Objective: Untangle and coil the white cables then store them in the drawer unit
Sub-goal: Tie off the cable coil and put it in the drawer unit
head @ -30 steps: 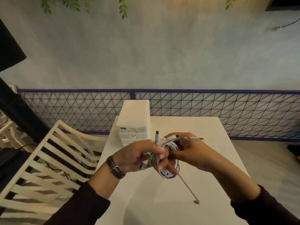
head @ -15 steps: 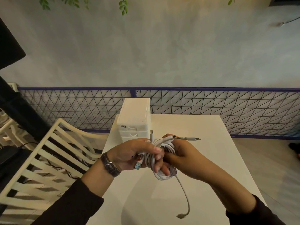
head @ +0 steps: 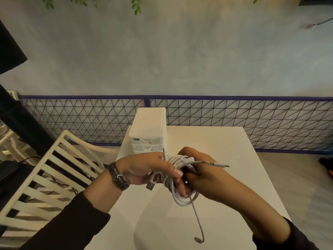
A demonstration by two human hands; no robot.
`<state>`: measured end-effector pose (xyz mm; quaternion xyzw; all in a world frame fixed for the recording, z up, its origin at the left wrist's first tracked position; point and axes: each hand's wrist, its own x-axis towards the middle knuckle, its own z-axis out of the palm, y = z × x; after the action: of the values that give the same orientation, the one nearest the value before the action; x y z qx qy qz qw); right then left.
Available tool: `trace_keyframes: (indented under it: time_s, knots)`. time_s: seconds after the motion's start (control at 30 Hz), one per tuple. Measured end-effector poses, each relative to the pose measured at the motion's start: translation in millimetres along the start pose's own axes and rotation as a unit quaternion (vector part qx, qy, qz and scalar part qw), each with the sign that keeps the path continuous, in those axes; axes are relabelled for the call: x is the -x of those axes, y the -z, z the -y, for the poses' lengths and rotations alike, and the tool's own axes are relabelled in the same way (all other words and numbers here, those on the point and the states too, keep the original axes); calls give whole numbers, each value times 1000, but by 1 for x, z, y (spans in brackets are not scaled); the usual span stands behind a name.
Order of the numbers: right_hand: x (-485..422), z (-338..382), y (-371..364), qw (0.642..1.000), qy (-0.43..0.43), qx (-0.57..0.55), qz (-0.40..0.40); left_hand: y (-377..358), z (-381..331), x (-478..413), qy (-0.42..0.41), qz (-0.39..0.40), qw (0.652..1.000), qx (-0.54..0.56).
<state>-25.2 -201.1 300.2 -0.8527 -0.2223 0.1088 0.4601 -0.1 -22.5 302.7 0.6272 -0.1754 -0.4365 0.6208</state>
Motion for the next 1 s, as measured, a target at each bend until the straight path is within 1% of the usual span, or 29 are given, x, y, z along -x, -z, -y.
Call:
trace_keyframes:
  time_s: [0.07, 0.13, 0.27, 0.33, 0.4, 0.47, 0.53, 0.63, 0.7, 0.77, 0.87, 1.0]
  knots:
    - [1, -4, -2, 1000, -11, 5, -14, -4, -2, 2, 7, -39, 999, -10]
    - [2, -7, -4, 999, -14, 24, -41, -10, -5, 4, 13, -104, 993, -60]
    - [-2, -13, -13, 990, -34, 49, -126, -23, -3, 4, 4, -205, 972, -112]
    - [-4, -17, -17, 982, -46, 64, -171, -30, 5, 1, -14, -279, 944, -177]
    - [-4, -22, -23, 973, -50, 52, -219, -39, 18, -4, -62, -354, 911, -201]
    - [-3, -28, -28, 964, -73, 19, -256, -50, 32, -9, -119, -387, 891, -205]
    - [0, -31, -34, 957, -111, -35, -265, -57, 44, -13, -148, -386, 884, -217]
    - [0, -32, -37, 953, -142, -125, -236, -55, 48, -11, -145, -358, 896, -221]
    - [0, -31, -37, 948, -148, -186, -213, -51, 46, -8, -141, -337, 902, -232]
    - [-1, -32, -36, 947, -134, -207, -206, -48, 42, -6, -143, -320, 906, -238]
    - [2, -31, -38, 939, -111, -229, -232, -48, 37, -5, -155, -296, 914, -229]
    - [4, -28, -45, 910, -81, -288, -287, -48, 32, -6, -164, -283, 919, -221]
